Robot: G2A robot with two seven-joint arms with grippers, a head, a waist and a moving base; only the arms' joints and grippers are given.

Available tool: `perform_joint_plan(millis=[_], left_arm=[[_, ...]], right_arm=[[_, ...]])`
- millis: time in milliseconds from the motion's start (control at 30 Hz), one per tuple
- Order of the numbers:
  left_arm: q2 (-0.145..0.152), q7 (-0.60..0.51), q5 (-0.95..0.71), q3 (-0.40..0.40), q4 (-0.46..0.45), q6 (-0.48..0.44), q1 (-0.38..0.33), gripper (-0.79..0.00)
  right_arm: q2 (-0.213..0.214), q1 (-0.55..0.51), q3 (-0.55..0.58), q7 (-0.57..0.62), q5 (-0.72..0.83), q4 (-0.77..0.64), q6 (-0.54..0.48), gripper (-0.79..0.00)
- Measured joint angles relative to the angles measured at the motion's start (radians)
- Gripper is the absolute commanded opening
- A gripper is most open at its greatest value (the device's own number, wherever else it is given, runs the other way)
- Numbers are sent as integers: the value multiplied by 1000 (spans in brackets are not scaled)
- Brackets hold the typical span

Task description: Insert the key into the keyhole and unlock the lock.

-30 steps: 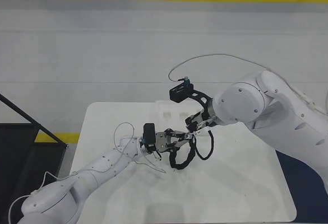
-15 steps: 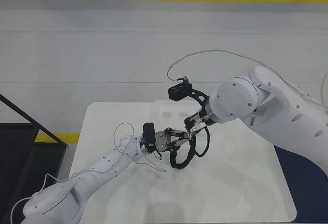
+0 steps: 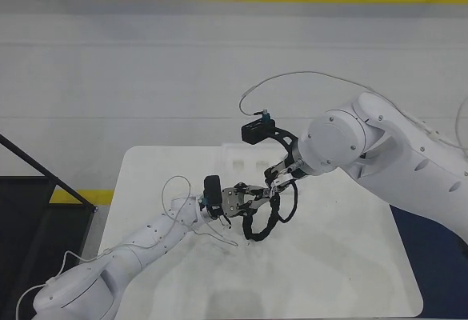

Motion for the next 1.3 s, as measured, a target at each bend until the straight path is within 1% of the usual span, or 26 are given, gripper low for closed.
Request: perform_joint_plan(millis=[733,1300], left_arm=[[3,-6,11,-16,-10,-6,7,-785],[2,-3,5,-17,-13,-3,9,-785]], right_arm=[[2,16,-21,-19,27,5,19,-785],[-6,21,-29,-25,28,15,25,-785]])
